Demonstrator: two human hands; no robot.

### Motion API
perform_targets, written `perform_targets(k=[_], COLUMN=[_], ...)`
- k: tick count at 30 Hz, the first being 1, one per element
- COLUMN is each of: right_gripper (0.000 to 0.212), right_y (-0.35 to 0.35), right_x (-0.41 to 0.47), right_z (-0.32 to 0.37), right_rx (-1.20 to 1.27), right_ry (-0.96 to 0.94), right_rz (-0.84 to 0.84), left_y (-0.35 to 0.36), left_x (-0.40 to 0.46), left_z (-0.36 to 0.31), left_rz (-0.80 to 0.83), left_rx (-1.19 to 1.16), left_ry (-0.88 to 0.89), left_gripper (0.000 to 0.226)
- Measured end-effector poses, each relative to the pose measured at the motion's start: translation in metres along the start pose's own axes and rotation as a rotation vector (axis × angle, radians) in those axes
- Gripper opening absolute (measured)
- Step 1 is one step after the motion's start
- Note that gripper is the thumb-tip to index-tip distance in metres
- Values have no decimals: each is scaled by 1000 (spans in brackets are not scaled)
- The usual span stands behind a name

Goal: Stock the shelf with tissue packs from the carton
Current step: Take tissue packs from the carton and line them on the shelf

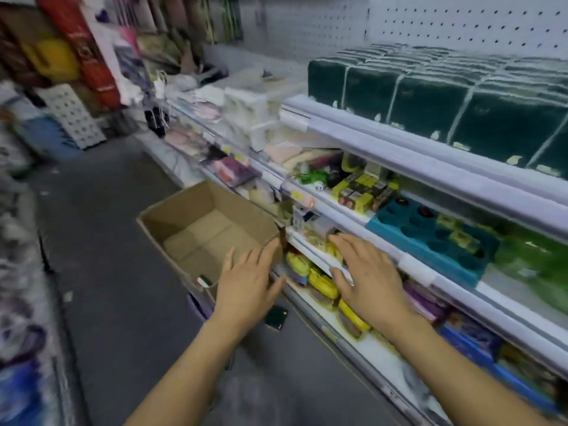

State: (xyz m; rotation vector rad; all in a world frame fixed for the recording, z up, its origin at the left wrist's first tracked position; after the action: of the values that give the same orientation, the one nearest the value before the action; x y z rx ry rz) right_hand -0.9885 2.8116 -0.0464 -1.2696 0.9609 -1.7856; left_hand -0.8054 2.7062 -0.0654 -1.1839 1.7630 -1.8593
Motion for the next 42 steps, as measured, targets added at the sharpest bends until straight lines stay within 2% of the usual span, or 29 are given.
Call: perform_targets(k=[8,18,24,28,32,36,38,42], right_gripper=[46,42,39,39,44,36,34,24], right_y=[120,238,320,377,429,476,499,532], right_x=[92,168,200,210,213,202,192,179], right_z=[74,96,110,132,163,182,187,197], right_rx=[72,95,128,132,142,99,59,-45], right_ry=[12,-45,-116,-164,-218,-179,-129,-68], right_rz=[189,466,635,755,914,1112,1155,1203], left_y=[41,117,176,215,250,270,274,281], left_x=[28,56,62,61,50,40,40,36], left_z=[164,278,323,356,377,378,375,378], left_rz=[194,383,416,426,452,428,430,423], left_rx=[-16,-27,-68,-98,-185,-270,-231,-186], left_ry=[-131,-303,-468,-700,-838,-829,-831,-851], left_gripper=[66,68,66,76,79,68,56,55])
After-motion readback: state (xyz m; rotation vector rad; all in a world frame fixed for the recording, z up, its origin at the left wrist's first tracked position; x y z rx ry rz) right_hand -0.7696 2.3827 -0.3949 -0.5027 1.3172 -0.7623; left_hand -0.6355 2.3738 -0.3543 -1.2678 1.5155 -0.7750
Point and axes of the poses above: each hand's wrist, its own x-axis towards the middle knuckle, its own y-axis out of the palm, z = x × y, the point moved 3 cm from there along x, towards the middle knuckle, and after that the axes turned 4 degrees about -z, right-handed, at the moved point
